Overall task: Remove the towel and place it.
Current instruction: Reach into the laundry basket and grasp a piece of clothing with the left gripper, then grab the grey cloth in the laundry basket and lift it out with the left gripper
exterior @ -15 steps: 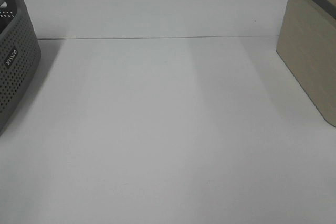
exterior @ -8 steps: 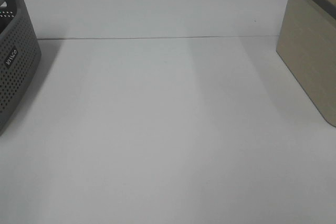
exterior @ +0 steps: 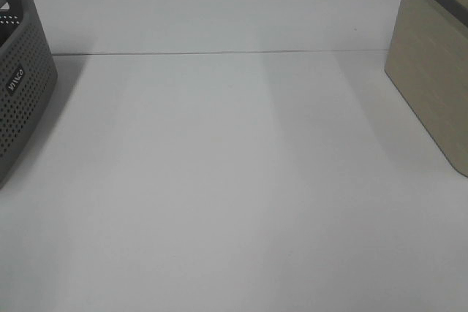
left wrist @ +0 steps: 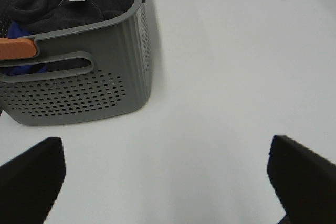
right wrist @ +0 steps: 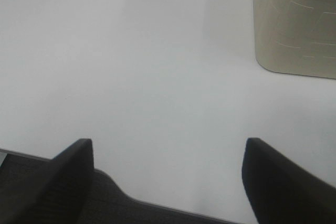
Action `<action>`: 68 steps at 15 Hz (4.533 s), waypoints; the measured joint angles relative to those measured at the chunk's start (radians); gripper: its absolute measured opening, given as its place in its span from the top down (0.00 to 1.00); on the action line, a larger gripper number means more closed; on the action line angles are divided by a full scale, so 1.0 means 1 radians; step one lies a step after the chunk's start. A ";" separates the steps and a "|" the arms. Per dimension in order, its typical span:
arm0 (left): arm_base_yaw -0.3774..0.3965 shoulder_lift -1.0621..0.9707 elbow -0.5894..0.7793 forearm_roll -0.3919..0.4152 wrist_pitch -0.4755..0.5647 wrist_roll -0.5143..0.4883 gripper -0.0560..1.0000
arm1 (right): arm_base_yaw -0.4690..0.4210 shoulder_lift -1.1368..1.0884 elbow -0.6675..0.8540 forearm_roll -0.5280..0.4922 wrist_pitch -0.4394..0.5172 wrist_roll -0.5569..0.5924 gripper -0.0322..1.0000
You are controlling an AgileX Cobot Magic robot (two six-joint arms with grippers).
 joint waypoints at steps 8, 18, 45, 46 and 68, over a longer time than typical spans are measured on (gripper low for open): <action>0.000 0.010 -0.008 -0.001 0.010 0.028 0.01 | 0.000 0.000 0.000 0.000 0.000 0.000 0.23; 0.000 0.804 -0.525 0.044 0.140 0.536 0.01 | 0.000 0.000 0.000 0.000 0.000 0.000 0.23; 0.004 1.890 -0.982 0.645 -0.223 1.170 0.06 | 0.000 0.000 0.000 0.000 0.000 0.000 0.23; 0.026 1.908 -0.982 0.644 -0.223 1.172 0.06 | 0.000 0.000 0.000 0.000 0.000 0.000 0.23; 0.059 2.005 -0.982 0.601 -0.276 1.083 0.95 | 0.000 0.000 0.000 0.008 0.000 0.000 0.23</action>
